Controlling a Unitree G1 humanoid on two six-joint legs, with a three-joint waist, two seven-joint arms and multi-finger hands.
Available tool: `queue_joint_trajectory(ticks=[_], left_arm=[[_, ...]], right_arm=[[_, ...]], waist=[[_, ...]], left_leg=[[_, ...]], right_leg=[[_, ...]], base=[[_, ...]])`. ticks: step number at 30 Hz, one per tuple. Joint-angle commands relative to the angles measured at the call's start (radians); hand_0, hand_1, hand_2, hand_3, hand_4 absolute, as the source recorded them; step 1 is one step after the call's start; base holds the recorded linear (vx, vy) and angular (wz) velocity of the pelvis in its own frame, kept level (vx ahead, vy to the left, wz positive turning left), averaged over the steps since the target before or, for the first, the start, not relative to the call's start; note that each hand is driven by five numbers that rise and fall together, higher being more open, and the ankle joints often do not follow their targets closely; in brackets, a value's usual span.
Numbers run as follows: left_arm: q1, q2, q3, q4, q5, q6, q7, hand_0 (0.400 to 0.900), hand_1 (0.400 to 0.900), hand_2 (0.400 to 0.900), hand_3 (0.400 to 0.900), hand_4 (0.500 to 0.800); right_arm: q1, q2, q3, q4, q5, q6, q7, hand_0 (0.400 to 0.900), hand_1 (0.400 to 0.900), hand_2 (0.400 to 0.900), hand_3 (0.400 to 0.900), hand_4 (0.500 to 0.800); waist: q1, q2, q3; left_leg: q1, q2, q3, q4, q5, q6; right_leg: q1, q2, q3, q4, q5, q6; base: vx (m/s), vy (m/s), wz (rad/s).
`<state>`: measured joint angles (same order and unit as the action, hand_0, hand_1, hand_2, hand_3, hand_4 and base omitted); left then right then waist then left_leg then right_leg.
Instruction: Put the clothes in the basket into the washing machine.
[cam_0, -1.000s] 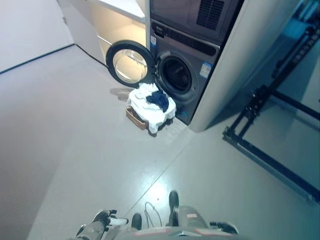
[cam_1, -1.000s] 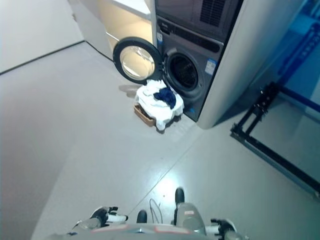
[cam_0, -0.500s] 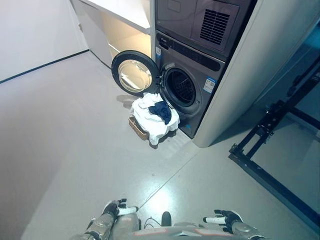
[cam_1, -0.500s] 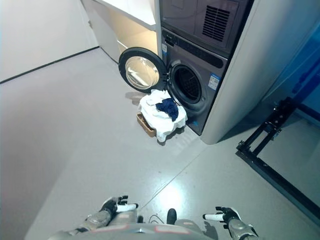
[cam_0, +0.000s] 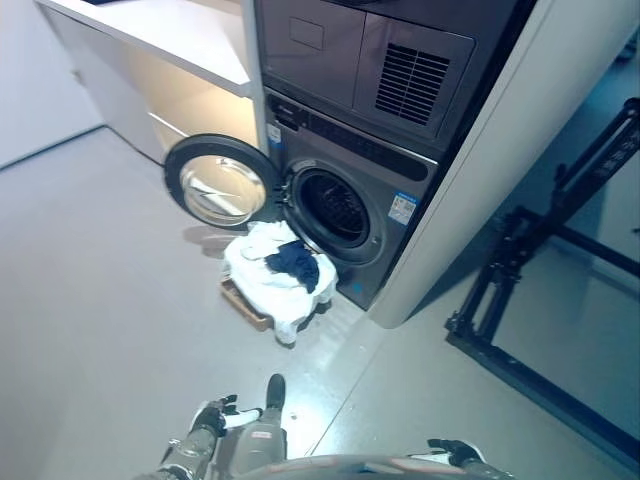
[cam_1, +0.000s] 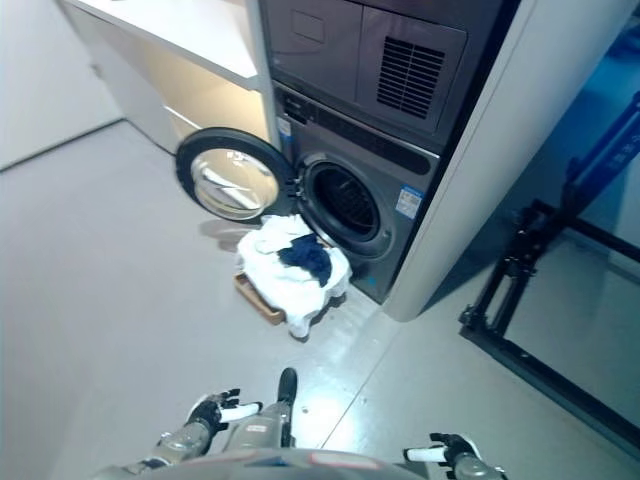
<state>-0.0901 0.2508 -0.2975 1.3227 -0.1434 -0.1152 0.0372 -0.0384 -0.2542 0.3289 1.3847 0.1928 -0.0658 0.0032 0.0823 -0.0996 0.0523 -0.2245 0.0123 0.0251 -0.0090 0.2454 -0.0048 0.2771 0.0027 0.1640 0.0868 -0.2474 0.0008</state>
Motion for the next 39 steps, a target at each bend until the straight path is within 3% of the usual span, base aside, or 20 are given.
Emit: queue_joint_trajectory(ticks=[1,3,5,6,8,11,13,15,16,18,20,24,25,26,28,29,30,32,33,39], left_arm=[[0.015,0.006,-0.023,0.013,0.025,-0.007,0.002,0.9,0.9,0.9,0.9,0.8],[0.005,0.011,-0.021,0.013,0.023,-0.006,0.008,0.9,0.9,0.9,0.9,0.8],[-0.008,0.012,-0.024,0.013,0.015,-0.002,0.007,0.9,0.9,0.9,0.9,0.8],[-0.017,0.015,-0.028,0.01,0.007,-0.003,0.009,0.9,0.9,0.9,0.9,0.8],[-0.033,0.017,-0.024,0.023,0.002,0.003,0.007,0.9,0.9,0.9,0.9,0.8],[-0.045,0.019,-0.017,0.026,-0.008,0.0,0.005,0.9,0.9,0.9,0.9,0.8],[-0.048,0.013,-0.017,0.036,-0.006,0.0,0.003,0.9,0.9,0.9,0.9,0.8],[-0.05,0.01,-0.01,0.044,-0.008,-0.001,0.003,0.9,0.9,0.9,0.9,0.8],[-0.053,0.009,-0.013,0.04,-0.011,-0.002,0.0,0.9,0.9,0.9,0.9,0.8],[-0.058,-0.001,-0.011,0.052,-0.006,0.001,-0.003,0.9,0.9,0.9,0.9,0.8],[-0.047,-0.004,-0.022,0.032,0.006,-0.005,0.002,0.9,0.9,0.9,0.9,0.8],[-0.054,-0.015,-0.117,0.019,0.133,-0.013,0.007,0.9,0.9,0.9,0.9,0.8],[-0.07,-0.009,-0.153,-0.002,0.18,-0.013,0.03,0.9,0.9,0.9,0.9,0.8],[-0.095,-0.007,-0.199,-0.012,0.231,-0.013,0.043,0.9,0.9,0.9,0.9,0.8],[-0.191,-0.012,-0.339,-0.045,0.361,-0.011,0.075,0.9,0.9,0.9,0.9,0.8],[-0.239,-0.016,-0.388,-0.045,0.396,-0.001,0.089,0.9,0.9,0.9,0.9,0.8],[-0.275,-0.006,-0.434,-0.063,0.461,0.003,0.105,0.9,0.9,0.9,0.9,0.8],[-0.288,-0.003,-0.447,-0.079,0.483,-0.003,0.116,0.9,0.9,0.9,0.9,0.8],[-0.324,-0.003,-0.474,-0.095,0.502,0.001,0.156,0.9,0.9,0.9,0.9,0.8],[-0.405,0.002,-0.518,-0.152,0.538,-0.01,0.23,0.9,0.9,0.9,0.9,0.8]], right_arm=[[0.022,-0.046,-0.001,-0.049,-0.016,-0.017,-0.006,0.9,0.9,0.9,0.9,0.8],[0.017,-0.042,-0.02,-0.056,-0.01,-0.014,-0.008,0.9,0.9,0.9,0.9,0.8],[0.022,-0.043,-0.027,-0.06,-0.016,-0.014,-0.01,0.9,0.9,0.9,0.9,0.8],[0.022,-0.048,-0.032,-0.069,-0.015,-0.015,-0.013,0.9,0.9,0.9,0.9,0.8],[0.021,-0.048,-0.044,-0.066,-0.015,-0.009,-0.022,0.9,0.9,0.9,0.9,0.8],[0.037,-0.051,-0.052,-0.055,-0.012,-0.007,-0.023,0.9,0.9,0.9,0.9,0.8],[0.047,-0.049,-0.059,-0.041,-0.014,-0.003,-0.025,0.9,0.9,0.9,0.9,0.8],[0.052,-0.05,-0.062,-0.036,-0.012,-0.004,-0.024,0.9,0.9,0.9,0.9,0.8],[0.056,-0.051,-0.064,-0.033,-0.009,-0.002,-0.025,0.9,0.9,0.9,0.9,0.8],[0.048,-0.048,-0.074,-0.016,-0.002,0.003,-0.026,0.9,0.9,0.9,0.9,0.8],[0.062,-0.051,-0.076,-0.024,-0.007,-0.002,-0.025,0.9,0.9,0.9,0.9,0.8],[0.056,-0.057,-0.073,-0.031,-0.009,-0.007,-0.026,0.9,0.9,0.9,0.9,0.8],[0.047,-0.061,-0.07,-0.042,-0.006,-0.009,-0.029,0.9,0.9,0.9,0.9,0.8],[0.034,-0.067,-0.064,-0.055,0.001,-0.014,-0.034,0.9,0.9,0.9,0.9,0.8],[-0.011,-0.088,-0.038,-0.078,0.01,-0.031,-0.054,0.9,0.9,0.9,0.9,0.8],[-0.051,-0.097,-0.031,-0.075,0.02,-0.036,-0.08,0.9,0.9,0.9,0.9,0.8],[-0.072,-0.111,-0.032,-0.073,0.03,-0.044,-0.107,0.9,0.9,0.9,0.9,0.8],[-0.071,-0.116,-0.038,-0.075,0.032,-0.045,-0.109,0.9,0.9,0.9,0.9,0.8],[-0.089,-0.116,-0.042,-0.073,0.045,-0.048,-0.134,0.9,0.9,0.9,0.9,0.8],[-0.117,-0.099,-0.031,-0.089,0.06,-0.054,-0.164,0.9,0.9,0.9,0.9,0.8]], waist=[[0.031,0.015,-0.064],[0.024,0.012,-0.06],[0.016,0.044,-0.05],[0.002,0.058,-0.027],[-0.027,0.076,0.0],[-0.064,0.085,0.021],[-0.078,0.071,0.021],[-0.089,0.048,0.02],[-0.094,0.046,0.021],[-0.096,0.041,0.02],[-0.094,0.041,0.012],[-0.113,0.053,0.0],[-0.119,0.047,0.011],[-0.127,0.039,0.03],[-0.109,0.042,0.106],[-0.11,0.046,0.116],[-0.103,0.079,0.111],[-0.105,0.087,0.11],[-0.122,0.095,0.121],[-0.142,0.11,0.17]], left_leg=[[-0.076,0.015,-0.007,-0.064,0.071,-0.056],[-0.039,-0.003,0.006,-0.05,0.033,-0.028],[0.022,-0.005,0.017,-0.048,-0.004,0.005],[0.058,-0.009,0.011,-0.048,-0.017,0.02],[0.131,-0.016,0.002,-0.057,-0.053,0.037],[0.204,-0.019,-0.034,-0.07,-0.085,0.026],[0.232,-0.029,-0.054,-0.078,-0.12,0.011],[0.259,-0.036,-0.065,-0.078,-0.154,-0.006],[0.267,-0.035,-0.076,-0.078,-0.165,-0.011],[0.277,-0.036,-0.1,-0.078,-0.164,-0.015],[0.288,-0.029,-0.1,-0.078,-0.171,-0.025],[0.293,-0.005,-0.106,-0.072,-0.195,-0.05],[0.25,-0.01,-0.1,0.029,-0.213,-0.065],[0.178,-0.015,-0.065,0.163,-0.212,-0.092],[0.037,-0.031,-0.08,0.304,-0.163,-0.127],[0.001,-0.007,-0.074,0.227,-0.16,-0.12],[-0.008,0.033,-0.1,0.056,-0.109,-0.088],[0.028,0.049,-0.082,0.008,-0.098,-0.083],[0.0,0.041,-0.077,0.02,-0.092,-0.079],[-0.031,0.015,-0.015,0.006,-0.102,-0.044]], right_leg=[[-0.044,-0.003,0.017,0.231,0.385,0.174],[-0.105,-0.032,-0.023,0.355,0.552,0.213],[-0.175,-0.06,-0.101,0.498,0.636,0.208],[-0.239,-0.072,-0.139,0.585,0.639,0.196],[-0.338,-0.115,-0.211,0.628,0.56,0.159],[-0.402,-0.18,-0.314,0.467,0.444,0.143],[-0.412,-0.19,-0.356,0.256,0.407,0.141],[-0.395,-0.173,-0.361,0.056,0.41,0.15],[-0.397,-0.172,-0.335,0.02,0.418,0.155],[-0.377,-0.153,-0.299,0.041,0.395,0.156],[-0.365,-0.151,-0.316,0.046,0.39,0.153],[-0.346,-0.148,-0.356,0.063,0.346,0.138],[-0.338,-0.152,-0.361,0.058,0.333,0.128],[-0.329,-0.155,-0.363,0.048,0.324,0.118],[-0.335,-0.151,-0.356,0.031,0.331,0.099],[-0.345,-0.145,-0.361,0.016,0.332,0.105],[-0.351,-0.11,-0.334,0.001,0.326,0.116],[-0.353,-0.11,-0.325,-0.005,0.33,0.119],[-0.38,-0.119,-0.301,-0.012,0.333,0.125],[-0.502,-0.146,-0.257,0.073,0.312,0.134]], base=[[0.37,0.121,-0.05],[0.38,0.177,-0.09],[0.34,0.287,-0.09],[0.32,0.316,0.08],[0.37,0.247,0.15],[0.37,0.033,0.26],[0.36,-0.133,0.34],[0.33,-0.173,0.34],[0.25,-0.132,0.43],[0.21,-0.113,0.43],[0.21,-0.126,0.25],[0.17,-0.126,0.22],[0.06,-0.141,0.24],[-0.1,-0.127,0.13],[-0.19,-0.093,-0.15],[0.04,0.023,-0.69],[0.13,0.048,-0.64],[0.08,0.12,-0.61],[0.02,0.203,-0.5],[-0.02,0.162,-0.39]])
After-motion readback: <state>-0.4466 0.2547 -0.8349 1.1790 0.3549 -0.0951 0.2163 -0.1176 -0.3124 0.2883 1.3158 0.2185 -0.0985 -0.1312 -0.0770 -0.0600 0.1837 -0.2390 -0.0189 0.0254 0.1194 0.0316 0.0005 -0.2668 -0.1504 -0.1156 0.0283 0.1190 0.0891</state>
